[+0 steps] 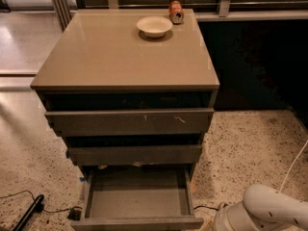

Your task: Close bottom drawer

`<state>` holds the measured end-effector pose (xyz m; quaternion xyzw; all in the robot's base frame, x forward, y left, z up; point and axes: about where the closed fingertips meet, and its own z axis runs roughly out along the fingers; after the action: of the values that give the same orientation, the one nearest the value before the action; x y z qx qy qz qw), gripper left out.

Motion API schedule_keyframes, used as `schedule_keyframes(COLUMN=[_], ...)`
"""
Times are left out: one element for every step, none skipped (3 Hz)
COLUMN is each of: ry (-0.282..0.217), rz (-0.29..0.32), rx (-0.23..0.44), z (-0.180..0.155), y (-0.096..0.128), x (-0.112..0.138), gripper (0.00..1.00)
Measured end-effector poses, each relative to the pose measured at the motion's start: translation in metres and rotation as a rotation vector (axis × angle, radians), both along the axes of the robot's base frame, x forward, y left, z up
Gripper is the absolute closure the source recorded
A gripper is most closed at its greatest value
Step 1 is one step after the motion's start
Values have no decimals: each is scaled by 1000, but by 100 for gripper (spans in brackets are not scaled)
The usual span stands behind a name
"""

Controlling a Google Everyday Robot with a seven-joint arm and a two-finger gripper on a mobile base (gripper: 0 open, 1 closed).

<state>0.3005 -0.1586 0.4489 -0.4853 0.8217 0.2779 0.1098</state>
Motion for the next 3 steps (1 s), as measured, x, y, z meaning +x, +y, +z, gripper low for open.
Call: schedule_keyframes(ry=[0, 0, -47], rz=[0, -16, -88], rx=[0, 14, 26], z=[0, -10, -32], y=[0, 1, -1], x=[0, 2, 22], gripper=[100, 100, 100])
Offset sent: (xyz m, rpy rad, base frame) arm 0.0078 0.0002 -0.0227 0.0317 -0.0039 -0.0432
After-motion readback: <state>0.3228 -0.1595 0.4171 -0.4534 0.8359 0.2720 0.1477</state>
